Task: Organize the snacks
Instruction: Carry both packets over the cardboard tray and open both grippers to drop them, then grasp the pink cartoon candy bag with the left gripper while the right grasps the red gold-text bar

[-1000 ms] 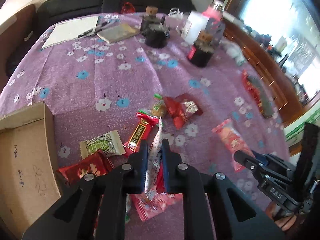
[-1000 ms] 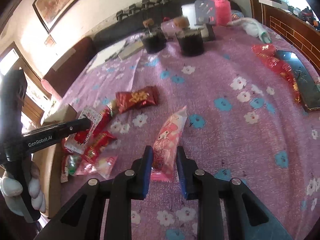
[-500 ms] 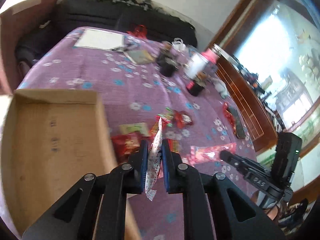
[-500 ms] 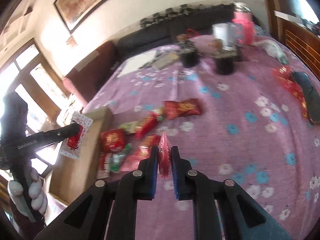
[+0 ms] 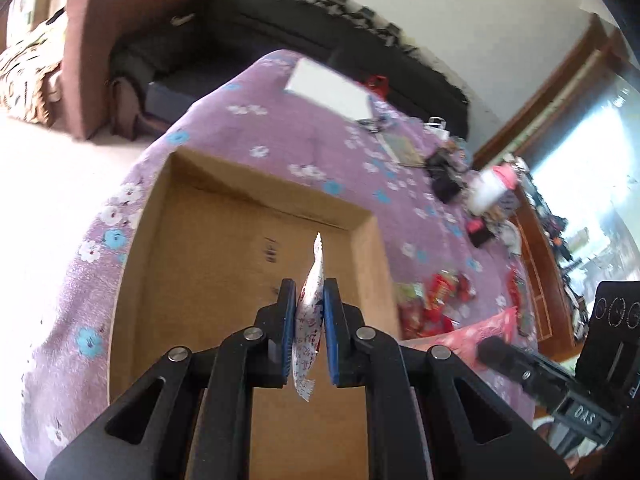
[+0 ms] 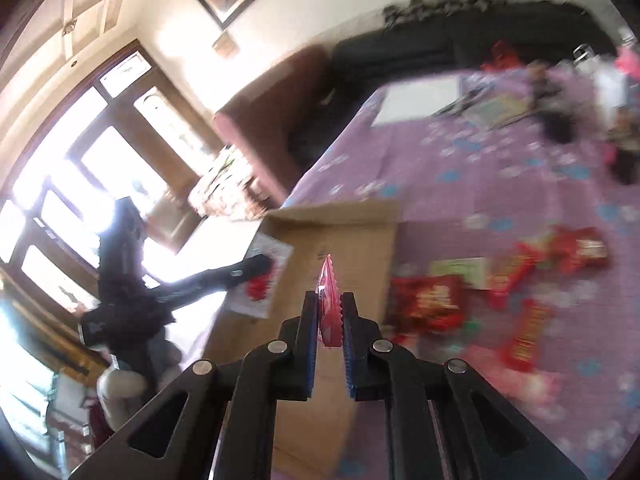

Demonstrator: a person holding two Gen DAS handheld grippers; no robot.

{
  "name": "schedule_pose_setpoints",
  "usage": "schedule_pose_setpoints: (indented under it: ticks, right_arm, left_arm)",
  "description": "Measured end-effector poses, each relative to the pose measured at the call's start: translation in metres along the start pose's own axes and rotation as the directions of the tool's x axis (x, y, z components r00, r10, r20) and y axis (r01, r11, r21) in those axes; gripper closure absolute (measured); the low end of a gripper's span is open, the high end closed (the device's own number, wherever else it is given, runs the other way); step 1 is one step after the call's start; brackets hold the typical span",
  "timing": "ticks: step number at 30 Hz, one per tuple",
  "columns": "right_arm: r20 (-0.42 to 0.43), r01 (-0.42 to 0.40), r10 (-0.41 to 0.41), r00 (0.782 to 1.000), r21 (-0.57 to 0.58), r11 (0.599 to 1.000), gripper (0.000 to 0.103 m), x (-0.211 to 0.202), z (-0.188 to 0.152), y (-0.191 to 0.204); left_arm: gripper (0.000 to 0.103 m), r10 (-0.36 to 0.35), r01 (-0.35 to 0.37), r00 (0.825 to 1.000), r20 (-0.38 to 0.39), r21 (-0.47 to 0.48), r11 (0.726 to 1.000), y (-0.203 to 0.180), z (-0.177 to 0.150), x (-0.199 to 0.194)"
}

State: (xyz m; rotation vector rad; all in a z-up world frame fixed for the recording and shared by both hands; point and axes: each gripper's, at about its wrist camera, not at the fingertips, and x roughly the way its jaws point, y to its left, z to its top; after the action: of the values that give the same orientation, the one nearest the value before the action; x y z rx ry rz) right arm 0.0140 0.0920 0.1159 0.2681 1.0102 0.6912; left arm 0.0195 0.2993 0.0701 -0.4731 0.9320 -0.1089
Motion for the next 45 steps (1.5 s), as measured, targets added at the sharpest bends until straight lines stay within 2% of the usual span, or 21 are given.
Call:
schedule_pose_setpoints:
  ticks: [3,5,7,8,9,10,11,15,17,20,23,26,32,34,36,38,41,45]
  right_arm:
    - [-0.069,-0.037,0.041,0.997,0.055,0.998,0.093,0.036,0.010,-0.005]
    - [-0.097,-0.053,0.061,0.993,0.085,0.995,0.089,0.055,0.015,-0.012]
    - [-0.113,-0.029,0.040,0.993,0.103,0.994,0.088,0.069,0.021,-0.019]
    - [-0.109,-0.010,0.022,0.994,0.107,0.994,0.087,0.074,0.024,-0.021]
    - [-0.108,0.016,-0.005,0.994,0.094,0.995,0.082,0.078,0.027,-0.023]
    - [-0.106,0.044,-0.036,0.994,0.075,0.996,0.077,0.080,0.028,-0.022]
    - [-0.099,0.075,-0.070,0.993,0.050,0.996,0.066,0.082,0.029,-0.022]
    - [-0.024,0.141,-0.141,0.990,-0.031,0.990,0.049,0.075,0.036,-0.016]
    - [0.010,0.152,-0.152,0.988,-0.037,0.988,0.049,0.066,0.037,-0.015]
    - [0.057,0.231,-0.228,0.972,-0.076,0.970,0.047,0.051,0.034,-0.012]
    - [0.101,0.292,-0.283,0.954,-0.092,0.952,0.047,0.030,0.022,-0.015]
    - [0.116,0.284,-0.278,0.954,-0.043,0.958,0.044,0.003,0.012,-0.031]
    - [0.116,0.318,-0.321,0.940,0.045,0.947,0.044,-0.045,-0.018,-0.082]
    - [0.101,0.333,-0.338,0.936,0.063,0.941,0.044,-0.057,-0.029,-0.099]
    - [0.086,0.347,-0.352,0.932,0.074,0.935,0.044,-0.067,-0.038,-0.113]
    - [0.061,0.352,-0.356,0.932,0.074,0.933,0.044,-0.072,-0.045,-0.123]
    - [0.021,0.368,-0.369,0.929,0.027,0.929,0.044,-0.072,-0.056,-0.135]
    - [-0.023,0.388,-0.390,0.920,-0.061,0.920,0.044,-0.050,-0.060,-0.129]
  left_arm:
    - [0.092,0.045,-0.045,0.999,0.001,-0.014,0.999,0.008,0.003,0.009]
    - [0.089,0.061,-0.062,0.998,-0.007,-0.012,0.998,0.011,0.004,0.013]
    - [0.078,0.062,-0.062,0.998,-0.015,-0.024,0.998,0.015,0.005,0.014]
    - [0.069,0.064,-0.065,0.998,-0.011,-0.026,0.998,0.015,0.005,0.013]
    - [0.059,0.063,-0.063,0.998,-0.006,-0.024,0.998,0.015,0.004,0.012]
    - [0.055,0.061,-0.061,0.998,-0.002,-0.022,0.998,0.016,0.004,0.011]
    - [0.052,0.064,-0.064,0.998,0.006,-0.020,0.998,0.016,0.003,0.008]
    - [0.052,0.128,-0.129,0.991,0.047,0.011,0.992,0.009,-0.001,-0.005]
    - [0.052,0.149,-0.151,0.986,0.071,0.027,0.988,0.005,-0.004,-0.012]
    - [0.052,0.190,-0.199,0.973,0.131,0.054,0.979,-0.006,-0.013,-0.026]
    - [0.052,0.181,-0.194,0.968,0.172,0.059,0.979,-0.018,-0.024,-0.036]
    - [0.052,0.152,-0.166,0.975,0.164,0.074,0.983,-0.030,-0.032,-0.034]
    - [0.052,0.186,-0.205,0.964,0.188,0.087,0.975,-0.055,-0.037,-0.006]
    - [0.052,0.241,-0.264,0.953,0.181,0.110,0.958,-0.061,-0.038,0.009]
    - [0.052,0.308,-0.326,0.942,0.134,0.145,0.934,-0.062,-0.041,0.024]
    - [0.052,0.330,-0.335,0.942,0.053,0.159,0.929,-0.055,-0.048,0.038]
    - [0.052,0.329,-0.326,0.944,0.004,0.149,0.934,-0.045,-0.057,0.040]
    - [0.052,0.213,-0.213,0.977,0.015,0.047,0.976,-0.030,-0.055,0.019]
